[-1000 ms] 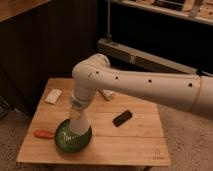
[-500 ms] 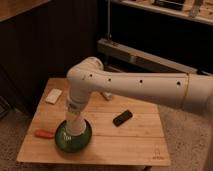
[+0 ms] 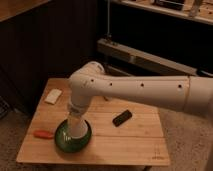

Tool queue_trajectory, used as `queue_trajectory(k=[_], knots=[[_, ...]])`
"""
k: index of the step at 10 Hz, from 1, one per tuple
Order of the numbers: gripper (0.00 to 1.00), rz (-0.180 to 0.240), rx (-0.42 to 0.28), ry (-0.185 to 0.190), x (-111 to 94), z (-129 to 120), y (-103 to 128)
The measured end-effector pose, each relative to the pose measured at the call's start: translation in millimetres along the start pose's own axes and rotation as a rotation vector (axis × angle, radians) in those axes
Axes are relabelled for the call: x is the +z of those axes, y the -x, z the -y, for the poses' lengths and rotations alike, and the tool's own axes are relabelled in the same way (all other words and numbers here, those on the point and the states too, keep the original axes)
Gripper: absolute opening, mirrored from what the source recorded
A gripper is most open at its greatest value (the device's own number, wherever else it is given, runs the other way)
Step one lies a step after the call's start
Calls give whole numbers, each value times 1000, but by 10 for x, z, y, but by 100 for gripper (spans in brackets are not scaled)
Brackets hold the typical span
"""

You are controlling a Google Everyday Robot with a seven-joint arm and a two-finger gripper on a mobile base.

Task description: Place the ceramic cup in the ceramic bowl

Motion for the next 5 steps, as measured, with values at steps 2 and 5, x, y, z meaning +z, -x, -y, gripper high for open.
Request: queue_trajectory(k=[2,5], knots=[[3,7,-12,5,18,10,53],[3,7,-11,1,80,23,72]])
